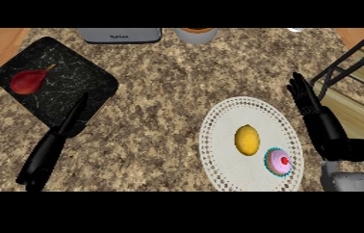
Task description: Pick the cupcake from the placemat and place it in the tiered shelf
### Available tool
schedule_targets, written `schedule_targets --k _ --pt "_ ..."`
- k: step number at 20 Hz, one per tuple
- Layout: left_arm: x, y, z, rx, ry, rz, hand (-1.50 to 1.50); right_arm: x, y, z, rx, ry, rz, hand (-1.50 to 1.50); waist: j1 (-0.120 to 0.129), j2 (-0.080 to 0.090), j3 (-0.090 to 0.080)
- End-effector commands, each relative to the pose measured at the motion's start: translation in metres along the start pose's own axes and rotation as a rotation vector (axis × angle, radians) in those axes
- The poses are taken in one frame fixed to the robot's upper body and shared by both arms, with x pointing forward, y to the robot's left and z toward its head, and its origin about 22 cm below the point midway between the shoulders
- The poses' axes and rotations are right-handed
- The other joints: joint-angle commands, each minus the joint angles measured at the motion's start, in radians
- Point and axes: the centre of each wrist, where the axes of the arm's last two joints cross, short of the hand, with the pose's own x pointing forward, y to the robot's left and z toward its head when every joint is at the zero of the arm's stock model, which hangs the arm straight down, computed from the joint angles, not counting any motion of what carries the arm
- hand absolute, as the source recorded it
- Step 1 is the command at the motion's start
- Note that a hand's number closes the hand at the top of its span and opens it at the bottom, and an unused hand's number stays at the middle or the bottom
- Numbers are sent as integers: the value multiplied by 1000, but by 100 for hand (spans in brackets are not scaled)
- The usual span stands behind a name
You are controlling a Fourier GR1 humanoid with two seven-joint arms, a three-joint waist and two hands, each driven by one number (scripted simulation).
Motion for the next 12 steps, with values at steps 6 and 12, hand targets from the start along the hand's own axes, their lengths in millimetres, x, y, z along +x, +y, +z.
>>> schedule_targets --k 6,12 --pt "-43 39 5 283 335 276 0 46 64 -17 28 -158 34 150 23 -20 -4" --pt "-49 40 15 250 395 335 0 7 77 36 -444 -9 367 -150 2 -23 -3"
